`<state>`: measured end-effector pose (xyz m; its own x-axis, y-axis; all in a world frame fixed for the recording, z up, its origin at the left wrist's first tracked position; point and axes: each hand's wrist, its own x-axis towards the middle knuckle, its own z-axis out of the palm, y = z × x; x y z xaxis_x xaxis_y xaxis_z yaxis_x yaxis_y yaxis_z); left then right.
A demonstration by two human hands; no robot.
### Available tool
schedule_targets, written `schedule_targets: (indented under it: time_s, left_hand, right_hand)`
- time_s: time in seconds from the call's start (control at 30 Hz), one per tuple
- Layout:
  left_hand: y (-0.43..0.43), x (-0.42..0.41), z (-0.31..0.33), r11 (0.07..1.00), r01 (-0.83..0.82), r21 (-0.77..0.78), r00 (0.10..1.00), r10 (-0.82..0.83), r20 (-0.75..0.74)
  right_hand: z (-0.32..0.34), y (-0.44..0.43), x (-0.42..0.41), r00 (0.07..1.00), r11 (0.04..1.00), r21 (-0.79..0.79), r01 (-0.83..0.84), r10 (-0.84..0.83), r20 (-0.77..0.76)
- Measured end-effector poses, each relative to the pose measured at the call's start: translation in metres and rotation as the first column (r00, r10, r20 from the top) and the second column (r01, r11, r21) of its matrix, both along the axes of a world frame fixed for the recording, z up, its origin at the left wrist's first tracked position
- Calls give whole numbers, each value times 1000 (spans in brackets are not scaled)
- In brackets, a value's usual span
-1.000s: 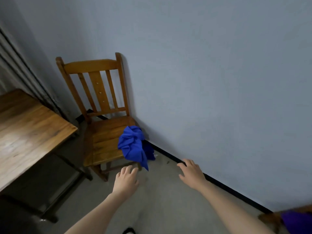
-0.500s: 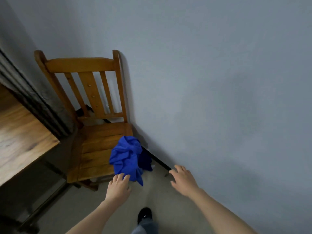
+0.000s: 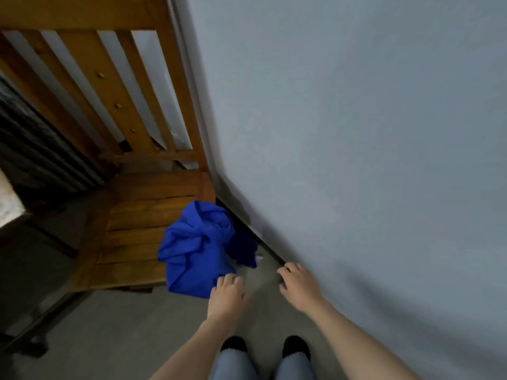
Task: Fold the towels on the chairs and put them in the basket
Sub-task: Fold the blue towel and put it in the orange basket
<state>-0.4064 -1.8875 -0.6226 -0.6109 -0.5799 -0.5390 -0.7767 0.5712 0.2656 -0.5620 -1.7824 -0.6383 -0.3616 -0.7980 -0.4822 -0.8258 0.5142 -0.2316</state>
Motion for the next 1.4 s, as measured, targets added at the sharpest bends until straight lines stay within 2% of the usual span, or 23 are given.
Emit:
schedule_targets:
  time_s: [0.3, 0.43, 0.53, 0.67, 0.8, 0.93, 1.07, 1.13, 1.27, 1.4]
  left_hand:
    - [-29, -64, -256, 997, -59, 43, 998, 58, 27]
    - [-65, -108, -350, 999, -31, -35, 998, 32, 51]
    - [-90, -138, -402, 988, -129, -84, 988, 135, 71]
    - [-101, -141, -450, 960, -206, -189, 976, 216, 30]
    - [-110, -139, -469, 925, -349, -150, 934, 357, 31]
    - [-119, -141, -469, 832, -554, -27, 830, 549, -100]
    - [-93, -141, -435, 767, -633, 109, 746, 641, -179]
    - [-73, -139, -397, 770, -627, 119, 752, 638, -166]
    - [-38, -129, -287, 862, -505, 40, 853, 506, -127]
    - [-20, -126, -151, 868, -493, 57, 851, 495, -178]
  right_hand:
    - [-259, -51, -46, 997, 998, -20, -52, 53, 55]
    - [-361, -85, -77, 993, 998, -50, -32, 37, 109]
    - [-419, -112, -91, 983, 993, -120, 21, 1, 185]
    - [-459, -142, -87, 952, 981, -178, 82, -24, 307]
    - [-479, -165, -72, 878, 930, -233, 286, -157, 452]
    - [-474, -179, -69, 884, 928, -238, 288, -161, 439]
    - [-434, -149, -70, 890, 924, -233, 302, -186, 416]
    - [-395, -125, -68, 897, 926, -195, 323, -233, 377]
    - [-276, -89, -62, 905, 918, -178, 355, -290, 311]
    - [-138, -74, -63, 932, 935, -152, 321, -284, 224]
